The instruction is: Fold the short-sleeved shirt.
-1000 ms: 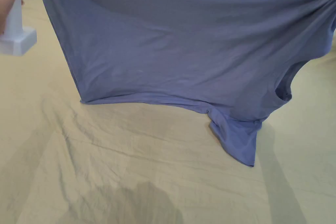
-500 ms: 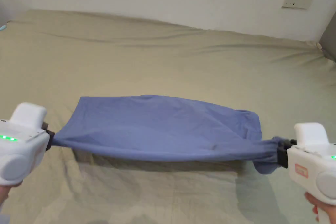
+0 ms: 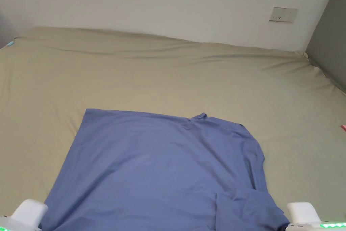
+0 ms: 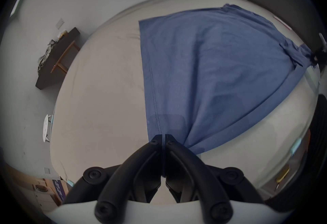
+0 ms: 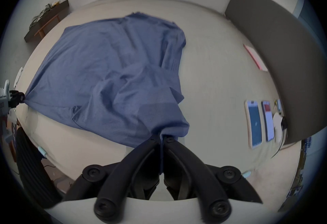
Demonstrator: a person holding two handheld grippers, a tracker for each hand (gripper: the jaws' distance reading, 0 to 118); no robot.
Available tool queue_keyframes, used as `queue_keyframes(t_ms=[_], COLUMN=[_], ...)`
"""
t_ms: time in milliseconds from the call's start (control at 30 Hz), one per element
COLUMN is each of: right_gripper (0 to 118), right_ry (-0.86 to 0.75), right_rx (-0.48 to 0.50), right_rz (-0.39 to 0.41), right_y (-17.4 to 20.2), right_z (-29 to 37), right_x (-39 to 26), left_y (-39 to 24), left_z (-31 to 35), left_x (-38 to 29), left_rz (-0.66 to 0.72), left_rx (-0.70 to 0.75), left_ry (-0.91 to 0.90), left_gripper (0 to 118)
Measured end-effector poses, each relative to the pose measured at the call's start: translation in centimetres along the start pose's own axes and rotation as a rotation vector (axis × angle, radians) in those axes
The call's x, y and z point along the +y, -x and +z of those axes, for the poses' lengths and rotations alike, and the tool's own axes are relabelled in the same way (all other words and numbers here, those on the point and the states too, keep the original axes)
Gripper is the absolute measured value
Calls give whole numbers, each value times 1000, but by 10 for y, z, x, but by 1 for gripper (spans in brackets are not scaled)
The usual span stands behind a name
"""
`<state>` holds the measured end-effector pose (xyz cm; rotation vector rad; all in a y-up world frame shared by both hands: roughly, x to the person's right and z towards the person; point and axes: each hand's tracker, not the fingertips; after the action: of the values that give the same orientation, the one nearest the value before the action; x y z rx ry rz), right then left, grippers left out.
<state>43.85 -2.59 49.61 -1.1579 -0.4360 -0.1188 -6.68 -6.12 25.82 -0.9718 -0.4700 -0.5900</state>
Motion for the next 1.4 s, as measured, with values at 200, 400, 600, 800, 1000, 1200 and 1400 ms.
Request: queue_keyframes(t_ms=[200, 400, 600, 800, 1000, 1200, 1400], right_gripper=[5, 30, 96, 96, 96, 80, 2], right_ry=[93, 103, -77, -545, -851, -967, -909], right_rx=[13, -9, -30, -35, -99, -60, -4], right_rz=[1, -34, -123, -96, -9, 89, 198], right_y=[2, 5, -12, 17, 77, 128, 147], right_z=[-21, -44, 7, 115, 190, 207, 191], right_x=[-24, -30, -3, 47, 71, 63, 49], left_y=[-13, -15, 1, -2, -33, -61, -77], left_z=[-10, -21, 25, 120, 184, 209, 202], left_x=[-17, -10, 15, 73, 100, 95, 87], left_rz=[-68, -65, 147, 293, 336, 329, 271], left_rx=[-29, -14, -74, 10, 120, 179, 217], left_ry=[84, 95, -160, -555, -840, -969, -970], left_gripper=[0, 4, 111, 118, 118, 108, 10])
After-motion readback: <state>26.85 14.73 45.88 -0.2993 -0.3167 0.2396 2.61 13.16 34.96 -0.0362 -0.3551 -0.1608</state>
